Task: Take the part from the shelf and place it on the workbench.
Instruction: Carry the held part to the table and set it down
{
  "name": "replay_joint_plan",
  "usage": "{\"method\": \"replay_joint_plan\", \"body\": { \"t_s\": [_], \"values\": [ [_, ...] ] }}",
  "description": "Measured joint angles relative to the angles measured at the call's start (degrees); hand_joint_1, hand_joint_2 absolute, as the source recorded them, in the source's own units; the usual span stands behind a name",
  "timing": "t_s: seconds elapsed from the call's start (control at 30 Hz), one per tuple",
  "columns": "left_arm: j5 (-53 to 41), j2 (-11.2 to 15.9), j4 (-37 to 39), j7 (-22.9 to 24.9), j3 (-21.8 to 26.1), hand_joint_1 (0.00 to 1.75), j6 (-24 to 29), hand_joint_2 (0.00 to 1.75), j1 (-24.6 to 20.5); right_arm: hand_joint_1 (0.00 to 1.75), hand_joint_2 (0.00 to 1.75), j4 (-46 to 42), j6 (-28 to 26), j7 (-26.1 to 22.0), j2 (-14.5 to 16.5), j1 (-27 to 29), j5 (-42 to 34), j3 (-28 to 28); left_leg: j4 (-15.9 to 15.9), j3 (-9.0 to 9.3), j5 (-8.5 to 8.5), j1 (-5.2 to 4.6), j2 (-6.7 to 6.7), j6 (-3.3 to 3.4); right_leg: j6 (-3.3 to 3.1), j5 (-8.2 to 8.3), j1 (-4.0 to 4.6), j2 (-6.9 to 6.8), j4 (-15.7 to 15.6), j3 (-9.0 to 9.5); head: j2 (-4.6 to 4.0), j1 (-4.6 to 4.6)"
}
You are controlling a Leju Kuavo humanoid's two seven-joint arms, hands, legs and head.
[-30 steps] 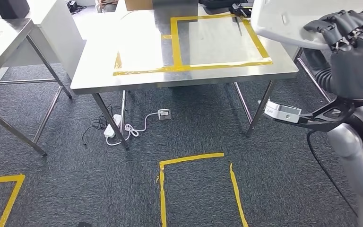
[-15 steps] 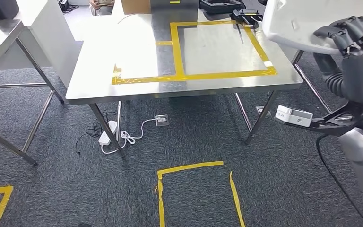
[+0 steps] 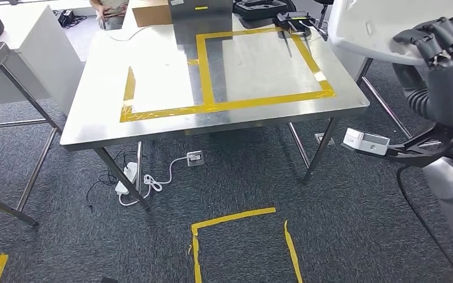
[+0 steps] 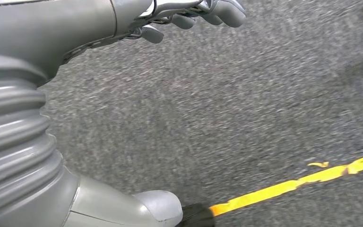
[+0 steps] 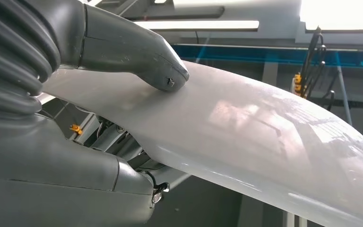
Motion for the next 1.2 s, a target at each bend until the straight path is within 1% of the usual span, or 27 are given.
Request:
{"method": "replay_joint_plan", "body": {
  "t_s": [0.03, 0.07, 0.1, 0.13, 0.2, 0.23, 0.27, 0.37, 0.4, 0.43, 0.47, 0.53, 0.57, 0.6, 0.7, 0.73, 0.77, 0.8, 0.87, 0.9, 0.93, 0.97, 1.03, 1.07, 1.1, 1.13, 1.2],
  "values": [
    [0.04, 0.02, 0.0, -0.05, 0.14, 0.0, -0.01, 1.75, 0.0, 1.75, 1.75, 0.08, 0.0, -0.01, 0.16, -0.24, 0.06, 0.03, -3.63, 0.92, 2.3, -0.15, -0.03, 0.38, 0.17, -0.49, 0.06, 0.04, 0.04, 0.59, 0.0, 0.01],
    [0.08, 0.03, 0.0, -0.07, 0.27, 0.0, -0.03, 1.75, -0.01, 1.75, 1.75, 0.18, 0.02, 0.0, 0.34, -0.5, 0.19, 0.08, -6.21, 1.61, 3.53, -0.31, -0.07, 0.74, 0.43, -0.91, 0.1, 0.11, 0.0, 0.95, 0.0, 0.01],
    [0.08, 0.02, -0.01, -0.07, 0.38, 0.0, -0.08, 1.75, -0.02, 1.75, 1.75, 0.27, 0.05, 0.0, 0.51, -0.74, 0.33, 0.14, -7.71, 2.04, 4.19, -0.44, -0.11, 1.12, 0.77, -1.14, 0.13, 0.18, -0.01, 1.24, 0.0, -0.02],
    [0.08, 0.02, -0.02, -0.05, 0.45, 0.0, -0.12, 1.75, -0.04, 1.75, 1.75, 0.36, 0.09, 0.02, 0.64, -0.95, 0.46, 0.19, -8.14, 2.18, 4.01, -0.52, -0.14, 1.5, 1.17, -1.11, 0.22, 0.27, 0.12, 1.53, 0.0, -0.01],
    [0.09, -0.08, -0.05, -0.05, 0.57, 0.0, -0.17, 1.75, -0.12, 1.75, 1.75, 0.48, 0.13, 0.09, 0.74, -1.41, 0.58, 0.25, -8.78, 3.46, 4.49, -0.3, -0.22, 2.25, 1.79, -0.94, 0.24, 0.25, 0.99, 1.67, 0.0, -0.01],
    [0.09, -0.12, -0.06, -0.05, 0.62, 0.0, -0.17, 1.75, -0.19, 1.75, 1.75, 0.54, 0.11, 0.13, 0.74, -1.7, 0.57, 0.25, -8.95, 4.09, 4.47, -0.18, -0.27, 2.61, 2.03, -1.02, 0.24, 0.2, 2.41, 1.09, 0.0, 0.06],
    [0.1, -0.16, -0.07, -0.05, 0.66, 0.0, -0.17, 1.75, -0.29, 1.75, 1.75, 0.6, 0.09, 0.17, 0.73, -2.01, 0.57, 0.25, -9.07, 4.74, 4.29, -0.07, -0.33, 2.86, 2.25, -1.57, 0.18, 0.13, 4.64, -0.14, 0.0, 0.1],
    [0.1, -0.22, -0.08, -0.04, 0.71, 0.0, -0.17, 1.75, -0.39, 1.75, 1.75, 0.78, 0.07, 0.26, 0.73, -2.33, 0.57, 0.26, -9.04, 5.52, 3.18, -0.07, -0.45, 3.22, 2.91, -5.34, 0.1, 0.07, 14.08, -7.1, 0.0, 0.2],
    [0.1, -0.23, -0.07, -0.04, 0.71, 0.0, -0.17, 1.75, -0.36, 1.75, 1.75, 0.84, 0.08, 0.26, 0.73, -2.28, 0.57, 0.26, -8.98, 5.86, 2.73, -0.09, -0.49, 3.22, 2.99, -5.9, 0.1, 0.07, 15.56, -8.88, 0.0, 0.2],
    [0.1, -0.24, -0.07, -0.04, 0.72, 0.0, -0.17, 1.75, -0.34, 1.75, 1.75, 0.9, 0.07, 0.26, 0.73, -2.26, 0.59, 0.26, -8.9, 6.34, 2.23, -0.1, -0.53, 3.16, 3.01, -5.19, 0.1, 0.07, 15.09, -9.66, 0.0, 0.2],
    [0.1, -0.26, -0.06, -0.03, 0.72, 0.0, -0.17, 1.75, -0.33, 1.75, 1.75, 0.95, 0.02, 0.26, 0.73, -2.27, 0.68, 0.26, -8.81, 6.98, 1.66, -0.11, -0.57, 3.05, 2.93, -3.16, 0.1, 0.06, 12.67, -9.42, 0.0, 0.21],
    [0.09, -0.35, -0.04, -0.02, 0.73, 0.0, -0.17, 1.75, -0.31, 1.75, 1.75, 1.03, -0.31, 0.24, 0.72, -2.27, 1.19, 0.28, -8.66, 8.4, 0.43, -0.15, -0.61, 2.7, 2.54, 2.32, 0.19, -0.06, 5.33, -7.53, 0.0, 0.2],
    [0.08, -0.38, -0.03, 0.02, 0.76, 0.0, -0.17, 1.75, -0.34, 1.75, 1.75, 1.1, -0.72, 0.25, 0.72, -2.28, 1.78, 0.33, -8.61, 8.83, -0.1, -0.21, -0.64, 2.43, 2.2, 3.69, 0.35, -0.16, 2.52, -6.72, 0.0, 0.24],
    [0.06, -0.4, -0.02, 0.07, 0.8, 0.0, -0.17, 1.75, -0.35, 1.75, 1.75, 1.17, -1.25, 0.27, 0.72, -2.26, 2.54, 0.39, -8.61, 9.02, -0.55, -0.28, -0.6, 2.1, 1.8, 4.5, 0.5, -0.22, 0.94, -6.24, 0.0, 0.26],
    [-0.02, -0.37, -0.02, 0.22, 1.01, 0.0, -0.18, 1.75, -0.35, 1.75, 1.75, 1.25, -2.63, 0.46, 0.81, -2.14, 4.67, 0.52, -7.86, 9.42, -1.03, -0.39, -0.43, 1.2, 0.58, 4.05, 0.5, -0.03, 0.13, -5.15, 0.0, 0.24],
    [-0.03, -0.39, -0.02, 0.22, 1.08, 0.0, -0.19, 1.75, -0.36, 1.75, 1.75, 1.24, -2.84, 0.56, 0.88, -2.15, 5.05, 0.54, -6.51, 9.04, -0.99, -0.38, -0.43, 0.95, 0.21, 3.72, 0.38, -0.01, -0.04, -4.54, 0.0, 0.12],
    [-0.05, -0.41, -0.02, 0.2, 1.13, 0.0, -0.19, 1.75, -0.39, 1.75, 1.75, 1.24, -2.97, 0.62, 0.95, -2.18, 5.33, 0.55, -4.32, 7.83, -1.16, -0.32, -0.45, 0.67, -0.09, 3.4, 0.28, -0.03, -0.16, -3.94, 0.0, 0.01],
    [-0.07, -0.43, -0.02, 0.18, 1.16, 0.0, -0.2, 1.75, -0.4, 1.75, 1.75, 1.24, -3.04, 0.67, 1.01, -2.16, 5.49, 0.56, -1.13, 5.82, -1.78, -0.19, -0.47, 0.37, -0.31, 3.02, 0.23, -0.06, -0.27, -3.42, 0.0, -0.12],
    [-0.1, -0.45, -0.01, 0.19, 1.21, 0.0, -0.2, 1.75, -0.24, 1.75, 1.75, 1.24, -3.09, 0.68, 1.16, -2.02, 5.64, 0.63, 5.68, 0.83, -4.17, 0.01, -0.47, -0.18, -0.51, 2.13, 0.23, -0.05, -0.28, -2.62, 0.0, -0.3],
    [-0.09, -0.45, 0.0, 0.21, 1.23, 0.0, -0.2, 1.75, -0.09, 1.75, 1.75, 1.25, -3.09, 0.68, 1.22, -1.91, 5.67, 0.71, 7.73, -1.19, -5.05, 0.11, -0.47, -0.34, -0.51, 1.65, 0.22, -0.01, -0.28, -2.13, 0.0, -0.31],
    [-0.09, -0.45, 0.01, 0.25, 1.25, 0.0, -0.2, 1.75, 0.04, 1.75, 1.75, 1.25, -3.1, 0.67, 1.26, -1.83, 5.65, 0.82, 7.84, -2.3, -4.72, 0.17, -0.46, -0.42, -0.46, 1.12, 0.21, 0.03, -0.28, -1.49, 0.0, -0.31],
    [-0.09, -0.45, 0.01, 0.27, 1.26, 0.0, -0.2, 1.75, 0.12, 1.75, 1.75, 1.26, -3.11, 0.67, 1.28, -1.79, 5.57, 0.93, 6.1, -2.43, -3.14, 0.23, -0.46, -0.42, -0.37, 0.58, 0.19, 0.06, -0.28, -0.75, 0.0, -0.32],
    [-0.03, -0.44, 0.02, 0.31, 1.39, 0.0, -0.2, 1.75, 0.24, 1.75, 1.75, 1.26, -3.14, 0.61, 1.3, -1.77, 5.27, 1.1, -1.27, -0.89, 2.56, 0.28, -0.44, -0.13, -0.05, -0.65, 0.19, 0.07, -0.25, 0.83, 0.0, -0.31],
    [0.05, -0.43, 0.04, 0.31, 1.52, 0.0, -0.2, 1.75, 0.28, 1.75, 1.75, 1.28, -3.14, 0.57, 1.3, -1.78, 5.07, 1.15, -4.44, -0.14, 4.26, 0.22, -0.41, 0.18, 0.2, -1.23, 0.25, 0.1, -0.2, 1.35, 0.0, -0.34],
    [0.14, -0.43, 0.05, 0.31, 1.65, 0.0, -0.2, 1.75, 0.34, 1.75, 1.75, 1.3, -3.1, 0.52, 1.31, -1.82, 4.9, 1.2, -6.54, 0.46, 5.33, 0.13, -0.41, 0.53, 0.53, -1.79, 0.32, 0.14, -0.19, 1.67, 0.0, -0.36],
    [0.22, -0.43, 0.06, 0.31, 1.78, 0.0, -0.2, 1.75, 0.39, 1.75, 1.75, 1.34, -3.08, 0.51, 1.32, -1.83, 4.77, 1.24, -7.47, 0.69, 5.45, 0.08, -0.42, 0.93, 0.91, -2.11, 0.41, 0.19, -0.05, 1.87, 0.0, -0.37],
    [0.36, -0.46, 0.04, 0.26, 2.0, 0.0, -0.2, 1.75, 0.37, 1.75, 1.75, 1.43, -3.02, 0.46, 1.31, -1.88, 4.59, 1.3, -7.66, 1.48, 5.08, 0.09, -0.47, 1.73, 1.57, -2.44, 0.45, 0.22, 0.21, 2.16, 0.0, -0.35]
  ]
}}
